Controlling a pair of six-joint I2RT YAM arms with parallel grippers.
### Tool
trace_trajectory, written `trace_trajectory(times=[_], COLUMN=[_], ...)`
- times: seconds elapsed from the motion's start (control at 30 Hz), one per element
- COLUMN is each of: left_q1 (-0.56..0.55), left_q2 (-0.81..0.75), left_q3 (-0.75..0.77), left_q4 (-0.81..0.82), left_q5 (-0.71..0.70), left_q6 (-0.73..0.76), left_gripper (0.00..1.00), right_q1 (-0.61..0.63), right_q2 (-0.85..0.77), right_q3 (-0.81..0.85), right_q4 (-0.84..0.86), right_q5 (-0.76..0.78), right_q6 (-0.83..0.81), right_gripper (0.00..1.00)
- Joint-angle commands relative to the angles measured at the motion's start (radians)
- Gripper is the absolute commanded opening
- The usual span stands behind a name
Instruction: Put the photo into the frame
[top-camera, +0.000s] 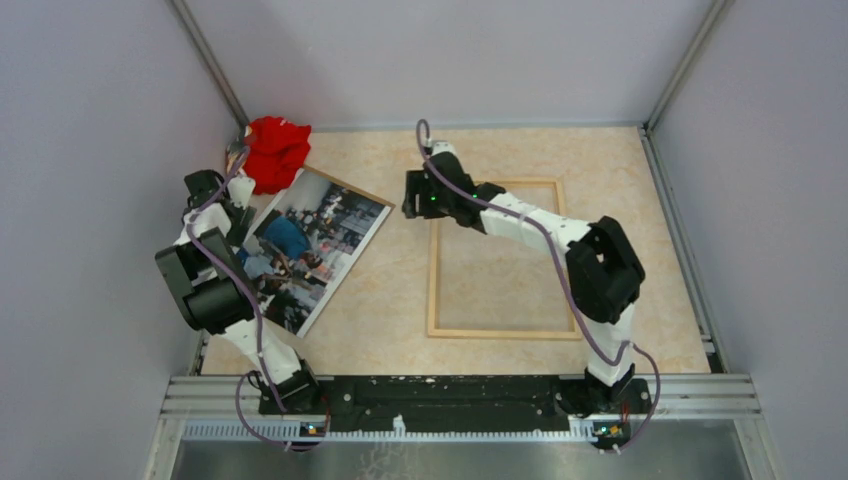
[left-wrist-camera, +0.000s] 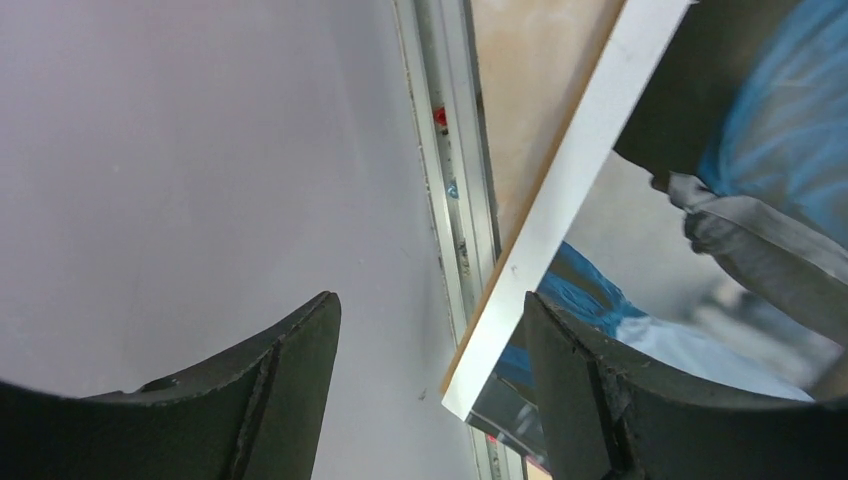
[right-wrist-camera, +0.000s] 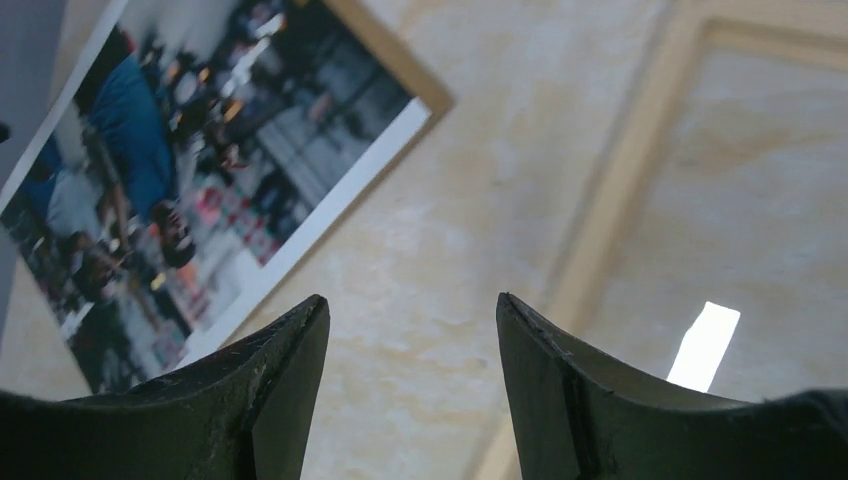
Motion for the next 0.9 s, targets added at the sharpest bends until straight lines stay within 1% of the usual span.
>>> trace_trajectory(times=[0.0,0.1,0.17,0.23,0.33,0.4,0.47,0.5,0.7,0.77,0.83,0.87], left_q1=[-0.003,-0.005,-0.006,-0.011,-0.021,-0.028,-0.038,-0.049,-0.119,-0.131,-0.130,-0.129], left_q2=[0.040,0.089,0.127,0.135,0.121,0.107,0.091,0.082,0.017,-0.009,-0.023,-0.028], left_q3=[-0.037,-0.029,-0.001,-0.023,-0.092,-0.120,-0.149,-0.168,-0.226,-0.206,-0.139,-0.092], left_q4=[0.207,0.176,0.089,0.047,0.031,-0.023,-0.093,-0.125,-0.363,-0.411,-0.480,-0.541], left_q5=[-0.117,-0.080,-0.042,-0.013,0.023,0.057,0.142,0.160,0.321,0.356,0.395,0.412], left_q6=[-0.017,-0.028,-0.048,-0.049,-0.017,-0.004,0.021,0.029,0.071,0.077,0.070,0.067], left_gripper=[0.74,0.74,0.75,0.74,0.71,0.71,0.70,0.70,0.69,0.70,0.70,0.70], right_q1=[0.078,0.101,0.104,0.105,0.105,0.105,0.104,0.102,0.075,0.064,0.062,0.062], right_q2=[0.116,0.179,0.202,0.219,0.234,0.236,0.236,0.234,0.226,0.219,0.220,0.223], right_q3=[0.089,0.116,0.109,0.093,0.067,0.051,0.037,0.029,-0.024,-0.047,-0.054,-0.049], right_q4=[0.033,0.041,0.053,0.059,0.067,0.076,0.079,0.085,0.107,0.125,0.128,0.123], right_q5=[-0.116,-0.178,-0.197,-0.201,-0.204,-0.208,-0.199,-0.196,-0.183,-0.181,-0.182,-0.181], right_q6=[0.104,0.146,0.168,0.179,0.186,0.197,0.210,0.215,0.249,0.264,0.271,0.272], right_gripper=[0.63,0.64,0.65,0.66,0.68,0.71,0.77,0.78,0.80,0.80,0.80,0.80])
